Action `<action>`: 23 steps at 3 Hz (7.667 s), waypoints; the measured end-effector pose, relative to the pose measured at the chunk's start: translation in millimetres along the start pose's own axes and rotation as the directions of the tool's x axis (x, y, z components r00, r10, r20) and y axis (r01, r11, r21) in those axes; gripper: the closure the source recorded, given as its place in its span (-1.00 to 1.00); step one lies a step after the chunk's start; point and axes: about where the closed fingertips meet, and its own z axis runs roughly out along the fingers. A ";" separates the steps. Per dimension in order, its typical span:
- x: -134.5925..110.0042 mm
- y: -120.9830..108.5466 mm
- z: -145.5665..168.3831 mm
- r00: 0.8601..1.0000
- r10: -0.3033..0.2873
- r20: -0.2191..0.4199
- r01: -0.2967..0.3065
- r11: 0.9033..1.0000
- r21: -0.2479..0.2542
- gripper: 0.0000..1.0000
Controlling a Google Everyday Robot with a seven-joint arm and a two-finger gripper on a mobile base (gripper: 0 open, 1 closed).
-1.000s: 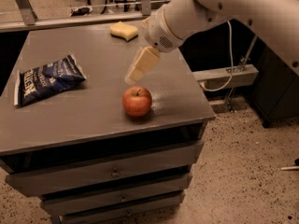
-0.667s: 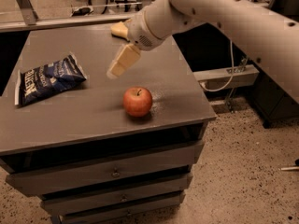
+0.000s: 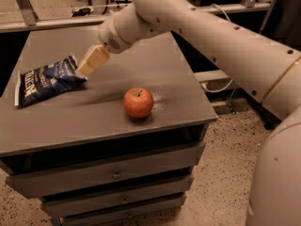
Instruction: Move blue chip bag near sponge
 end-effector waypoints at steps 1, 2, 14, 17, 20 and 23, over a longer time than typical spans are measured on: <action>-11.7 14.4 40.0 0.999 0.010 0.041 -0.008 0.999 -0.043 -1.00; -16.0 30.0 67.8 0.998 0.016 0.062 -0.011 0.997 -0.080 -1.00; 72.4 -252.5 -168.5 0.931 -0.223 -0.290 0.347 0.790 0.505 1.00; 131.8 -298.9 -168.7 0.915 -0.215 -0.341 0.387 0.706 0.594 1.00; 156.9 -292.3 -104.4 0.966 -0.145 -0.214 0.246 0.769 0.590 0.14; 129.0 -257.0 -53.2 0.992 -0.060 -0.107 0.107 0.850 0.516 -1.00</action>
Offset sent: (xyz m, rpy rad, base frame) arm -0.0177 0.1005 -0.0504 0.0878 0.0693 0.1050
